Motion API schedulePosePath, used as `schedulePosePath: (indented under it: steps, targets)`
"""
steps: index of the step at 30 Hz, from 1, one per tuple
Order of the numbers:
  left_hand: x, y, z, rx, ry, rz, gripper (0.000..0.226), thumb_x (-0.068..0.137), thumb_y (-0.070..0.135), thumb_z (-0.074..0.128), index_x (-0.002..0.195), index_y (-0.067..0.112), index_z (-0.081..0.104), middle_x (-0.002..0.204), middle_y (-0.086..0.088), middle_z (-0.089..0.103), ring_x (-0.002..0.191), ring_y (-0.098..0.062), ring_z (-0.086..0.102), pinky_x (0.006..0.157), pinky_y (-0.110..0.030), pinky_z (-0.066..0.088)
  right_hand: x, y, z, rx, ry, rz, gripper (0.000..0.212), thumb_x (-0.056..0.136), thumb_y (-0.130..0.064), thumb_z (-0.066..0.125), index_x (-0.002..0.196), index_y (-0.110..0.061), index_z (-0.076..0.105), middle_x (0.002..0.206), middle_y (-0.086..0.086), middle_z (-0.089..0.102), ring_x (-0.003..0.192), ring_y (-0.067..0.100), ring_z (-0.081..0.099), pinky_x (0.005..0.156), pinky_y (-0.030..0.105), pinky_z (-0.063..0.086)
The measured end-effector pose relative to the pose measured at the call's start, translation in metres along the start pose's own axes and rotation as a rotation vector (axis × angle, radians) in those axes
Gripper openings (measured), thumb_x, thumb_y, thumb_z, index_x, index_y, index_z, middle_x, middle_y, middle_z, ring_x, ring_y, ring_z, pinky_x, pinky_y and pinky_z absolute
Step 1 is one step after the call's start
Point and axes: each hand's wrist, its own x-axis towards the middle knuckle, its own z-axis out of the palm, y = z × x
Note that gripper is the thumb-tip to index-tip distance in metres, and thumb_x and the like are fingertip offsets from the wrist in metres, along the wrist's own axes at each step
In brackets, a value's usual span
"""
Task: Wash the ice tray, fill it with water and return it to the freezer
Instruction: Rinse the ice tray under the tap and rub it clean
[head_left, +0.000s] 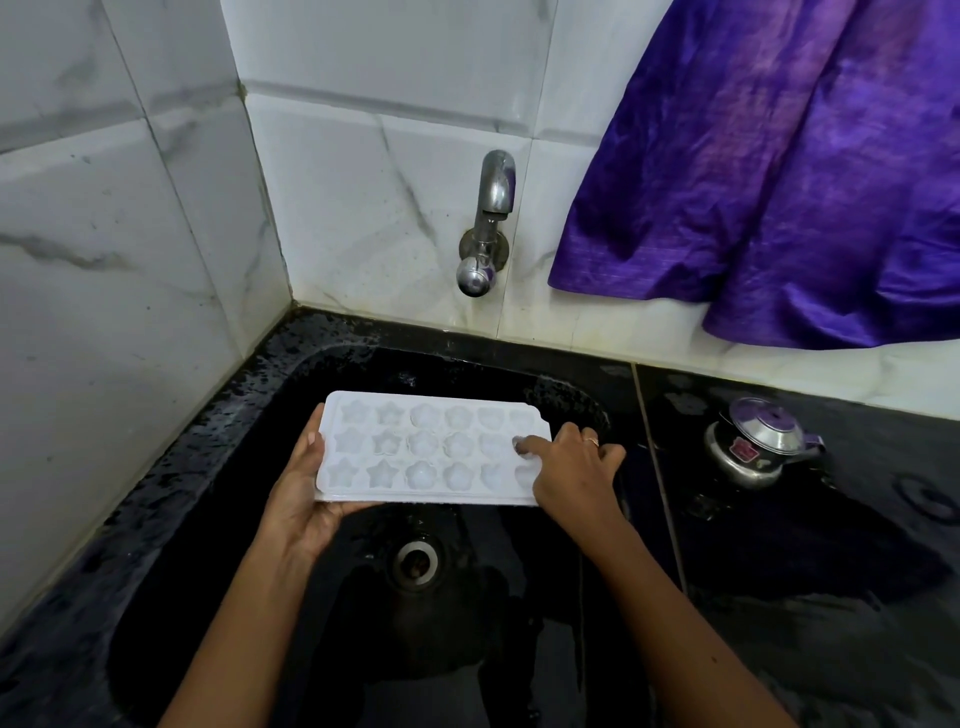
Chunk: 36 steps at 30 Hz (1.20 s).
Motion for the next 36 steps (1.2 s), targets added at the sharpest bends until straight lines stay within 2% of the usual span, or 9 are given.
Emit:
schedulePosePath:
  steps: [3,6,12,15,17,21,27,33,36]
  targets:
    - [0.0,0.0,-0.001,-0.021,0.002,0.009,0.042,0.097,0.03,0.038,0.139,0.026,0.043,0.116,0.003,0.067,0.091,-0.018,0.07,0.057,-0.045,0.058,-0.004,0.001,0.003,-0.023,0.01,-0.02,0.06,0.089,-0.001,0.036,0.133,-0.04,0.045,0.115,0.004,0.044,0.116,0.024,0.035,0.094,0.038,0.018]
    - [-0.002,0.0,-0.001,-0.023,-0.015,0.002,0.059,0.082,0.036,0.048,0.14,0.025,0.041,0.129,-0.003,0.058,0.094,-0.019,0.069,0.059,-0.046,0.058,-0.006,0.005,0.004,-0.017,0.035,-0.01,0.063,0.088,0.001,0.036,0.131,-0.043,0.046,0.111,0.003,0.043,0.114,0.024,0.035,0.09,0.038,0.015]
    - [-0.002,-0.003,0.0,-0.013,-0.027,0.004,0.075,0.068,0.049,0.07,0.135,0.027,0.046,0.119,0.001,0.066,0.097,-0.02,0.068,0.06,-0.046,0.057,-0.007,-0.006,0.001,0.041,0.157,-0.045,0.056,0.081,0.003,0.041,0.126,-0.03,0.052,0.101,-0.001,0.037,0.111,0.022,0.036,0.079,0.032,0.01]
    - [-0.002,-0.003,0.001,-0.017,-0.006,0.011,0.046,0.091,0.037,0.049,0.136,0.027,0.045,0.118,0.003,0.066,0.092,-0.018,0.069,0.059,-0.046,0.058,-0.006,-0.012,0.005,0.02,0.139,-0.1,0.056,0.085,0.001,0.042,0.126,-0.035,0.053,0.103,-0.001,0.039,0.111,0.021,0.036,0.075,0.031,0.007]
    - [-0.001,-0.004,0.001,-0.015,0.003,0.002,0.041,0.097,0.031,0.038,0.137,0.028,0.044,0.113,0.005,0.068,0.09,-0.017,0.07,0.057,-0.045,0.058,-0.005,-0.014,0.007,0.031,0.082,-0.107,0.058,0.087,0.0,0.039,0.127,-0.039,0.052,0.107,0.0,0.04,0.112,0.022,0.034,0.082,0.034,0.01]
    - [-0.002,-0.004,0.001,-0.002,0.003,-0.003,0.039,0.098,0.031,0.036,0.136,0.028,0.045,0.114,0.004,0.067,0.091,-0.018,0.07,0.056,-0.045,0.058,-0.002,-0.017,0.009,0.015,0.019,-0.125,0.062,0.085,0.003,0.036,0.129,-0.038,0.05,0.115,0.004,0.043,0.116,0.024,0.032,0.091,0.037,0.014]
    - [-0.003,-0.001,0.003,-0.012,0.004,-0.008,0.029,0.1,0.028,0.034,0.121,0.033,0.053,0.099,0.01,0.073,0.084,-0.016,0.071,0.051,-0.041,0.056,-0.003,-0.014,0.006,-0.02,0.037,-0.134,0.062,0.088,0.0,0.037,0.127,-0.045,0.049,0.114,0.003,0.044,0.114,0.023,0.033,0.091,0.038,0.014]
    - [-0.002,-0.002,0.007,0.002,-0.003,-0.021,0.029,0.1,0.028,0.035,0.123,0.032,0.053,0.101,0.008,0.072,0.087,-0.018,0.071,0.052,-0.043,0.057,-0.001,-0.019,0.006,-0.044,0.019,-0.111,0.053,0.082,0.003,0.038,0.119,-0.032,0.054,0.114,0.007,0.043,0.115,0.026,0.034,0.09,0.039,0.016]
    - [-0.002,0.0,0.006,-0.011,0.0,-0.01,0.028,0.1,0.028,0.034,0.119,0.033,0.054,0.098,0.009,0.073,0.084,-0.017,0.071,0.051,-0.043,0.057,-0.001,-0.02,0.006,-0.036,0.009,-0.122,0.058,0.082,0.003,0.037,0.125,-0.034,0.051,0.116,0.006,0.044,0.116,0.026,0.033,0.093,0.039,0.017]
